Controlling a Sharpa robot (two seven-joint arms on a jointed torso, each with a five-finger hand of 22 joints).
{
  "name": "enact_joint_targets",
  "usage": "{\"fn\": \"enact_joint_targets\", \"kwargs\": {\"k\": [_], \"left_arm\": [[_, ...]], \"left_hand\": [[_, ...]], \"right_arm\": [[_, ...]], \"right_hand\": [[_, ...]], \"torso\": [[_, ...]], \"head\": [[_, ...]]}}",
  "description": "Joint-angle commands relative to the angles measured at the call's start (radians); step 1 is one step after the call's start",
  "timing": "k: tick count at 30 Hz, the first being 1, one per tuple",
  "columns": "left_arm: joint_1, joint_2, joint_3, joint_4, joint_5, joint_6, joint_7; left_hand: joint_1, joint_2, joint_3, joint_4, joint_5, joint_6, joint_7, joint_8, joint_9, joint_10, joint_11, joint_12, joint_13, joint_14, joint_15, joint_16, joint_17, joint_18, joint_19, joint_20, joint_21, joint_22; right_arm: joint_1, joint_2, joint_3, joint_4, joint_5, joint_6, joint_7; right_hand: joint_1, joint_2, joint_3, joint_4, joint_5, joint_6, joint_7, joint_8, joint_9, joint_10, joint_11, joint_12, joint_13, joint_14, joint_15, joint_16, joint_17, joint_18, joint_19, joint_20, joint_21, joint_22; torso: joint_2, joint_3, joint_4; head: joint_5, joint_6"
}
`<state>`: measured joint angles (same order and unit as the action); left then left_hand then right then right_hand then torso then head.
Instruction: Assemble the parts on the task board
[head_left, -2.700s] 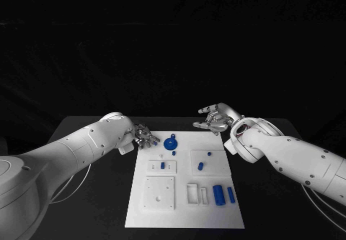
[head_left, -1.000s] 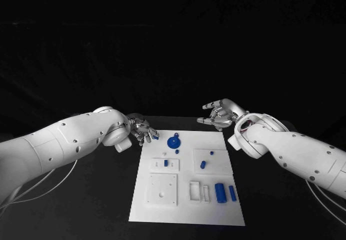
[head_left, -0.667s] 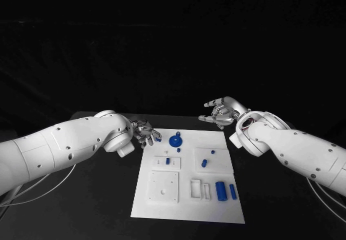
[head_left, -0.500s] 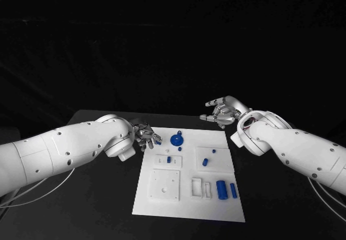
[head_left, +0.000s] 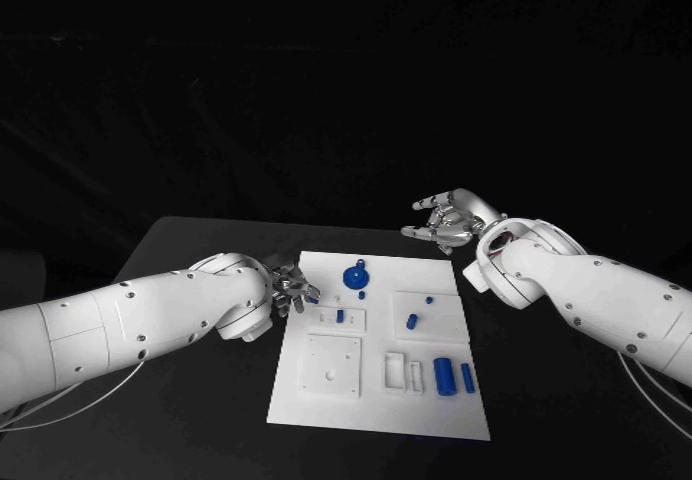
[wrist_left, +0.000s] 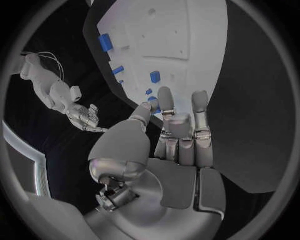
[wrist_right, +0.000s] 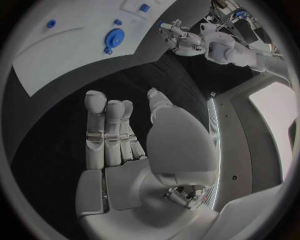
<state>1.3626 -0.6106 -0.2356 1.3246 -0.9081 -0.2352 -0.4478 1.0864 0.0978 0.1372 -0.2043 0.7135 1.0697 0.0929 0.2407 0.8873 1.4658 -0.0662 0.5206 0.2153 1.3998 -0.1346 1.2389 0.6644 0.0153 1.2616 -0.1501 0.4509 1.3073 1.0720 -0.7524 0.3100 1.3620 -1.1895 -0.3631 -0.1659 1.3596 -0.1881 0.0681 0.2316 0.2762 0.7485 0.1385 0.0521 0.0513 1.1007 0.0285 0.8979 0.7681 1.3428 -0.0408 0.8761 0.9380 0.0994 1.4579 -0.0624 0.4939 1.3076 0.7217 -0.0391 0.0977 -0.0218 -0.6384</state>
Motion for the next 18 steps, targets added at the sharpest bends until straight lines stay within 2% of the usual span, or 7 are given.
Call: {"fn": "enact_joint_targets", "kwargs": {"k": [1, 4, 7, 12, 18], "left_arm": [[-0.014, 0.005, -0.001, 0.003, -0.046, -0.058, -0.014], [-0.03, 0.013, -0.002, -0.002, -0.061, -0.068, -0.012], [-0.041, 0.023, -0.002, -0.009, -0.076, -0.072, -0.01], [-0.048, 0.037, -0.002, -0.02, -0.091, -0.072, -0.007], [-0.051, 0.053, -0.002, -0.034, -0.098, -0.059, -0.006]], "left_hand": [[0.012, 0.003, 0.0, 0.0, 0.002, 0.121, -0.116, -0.002, 0.0, 0.049, -0.01, 0.004, 0.001, 0.005, -0.001, -0.006, 0.001, 0.003, 0.005, 0.001, 0.005, 0.016], [0.012, 0.003, 0.0, -0.002, 0.004, 0.123, -0.116, -0.003, 0.001, 0.049, -0.008, 0.015, 0.002, 0.01, -0.001, -0.004, 0.014, 0.004, 0.007, 0.001, 0.008, 0.016], [0.012, 0.003, 0.0, -0.002, 0.004, 0.123, -0.116, -0.003, 0.001, 0.049, -0.008, 0.015, 0.002, 0.01, -0.001, -0.004, 0.014, 0.004, 0.007, 0.001, 0.008, 0.016], [0.012, 0.003, -0.001, -0.003, 0.004, 0.123, -0.116, -0.003, 0.002, 0.049, -0.008, 0.016, 0.002, 0.011, -0.001, -0.004, 0.016, 0.005, 0.007, 0.001, 0.009, 0.016], [0.012, 0.004, 0.0, -0.002, 0.004, 0.122, -0.116, -0.003, 0.002, 0.049, -0.008, 0.018, 0.001, 0.012, -0.001, -0.005, 0.018, 0.005, 0.008, 0.002, 0.009, 0.016]], "right_arm": [[-0.001, 0.003, 0.0, 0.001, 0.002, 0.005, 0.01], [-0.001, 0.005, 0.0, 0.001, 0.002, 0.005, 0.01], [-0.002, 0.006, 0.0, 0.001, 0.002, 0.005, 0.011], [-0.002, 0.007, 0.0, 0.001, 0.003, 0.006, 0.011], [-0.002, 0.01, 0.0, 0.0, 0.004, 0.007, 0.012]], "right_hand": [[-0.005, 0.002, 0.003, -0.003, 0.004, 0.008, 0.0, 0.0, 0.001, 0.005, -0.001, 0.004, 0.0, 0.002, -0.003, 0.0, -0.001, 0.015, 0.013, 0.0, 0.001, 0.056], [-0.006, 0.002, 0.004, -0.005, 0.004, 0.008, 0.0, 0.0, 0.001, 0.005, -0.002, 0.004, 0.0, 0.002, -0.003, 0.0, -0.001, 0.015, 0.013, 0.0, 0.0, 0.056], [-0.006, 0.002, 0.004, -0.005, 0.004, 0.008, 0.0, 0.0, 0.001, 0.005, -0.002, 0.004, 0.0, 0.002, -0.003, 0.0, -0.001, 0.015, 0.013, 0.0, 0.0, 0.056], [-0.008, 0.001, 0.003, -0.005, 0.006, 0.004, 0.001, 0.0, 0.001, 0.004, -0.001, 0.003, -0.001, 0.002, -0.003, -0.002, -0.002, 0.016, 0.013, 0.0, -0.005, 0.055], [-0.008, 0.002, 0.003, -0.004, 0.006, 0.003, 0.001, 0.0, 0.001, 0.004, -0.001, 0.003, -0.001, 0.002, -0.003, -0.002, -0.002, 0.016, 0.013, 0.0, -0.007, 0.055]], "torso": [[0.002, 0.0011, -0.003], [0.004, 0.0008, -0.003], [0.004, 0.0006, -0.0018], [0.004, 0.0016, -0.0013], [0.005, 0.0001, -0.0009]], "head": [[-0.002, 0.0], [-0.005, -0.001], [-0.008, -0.001], [-0.01, -0.004], [-0.013, -0.005]]}}
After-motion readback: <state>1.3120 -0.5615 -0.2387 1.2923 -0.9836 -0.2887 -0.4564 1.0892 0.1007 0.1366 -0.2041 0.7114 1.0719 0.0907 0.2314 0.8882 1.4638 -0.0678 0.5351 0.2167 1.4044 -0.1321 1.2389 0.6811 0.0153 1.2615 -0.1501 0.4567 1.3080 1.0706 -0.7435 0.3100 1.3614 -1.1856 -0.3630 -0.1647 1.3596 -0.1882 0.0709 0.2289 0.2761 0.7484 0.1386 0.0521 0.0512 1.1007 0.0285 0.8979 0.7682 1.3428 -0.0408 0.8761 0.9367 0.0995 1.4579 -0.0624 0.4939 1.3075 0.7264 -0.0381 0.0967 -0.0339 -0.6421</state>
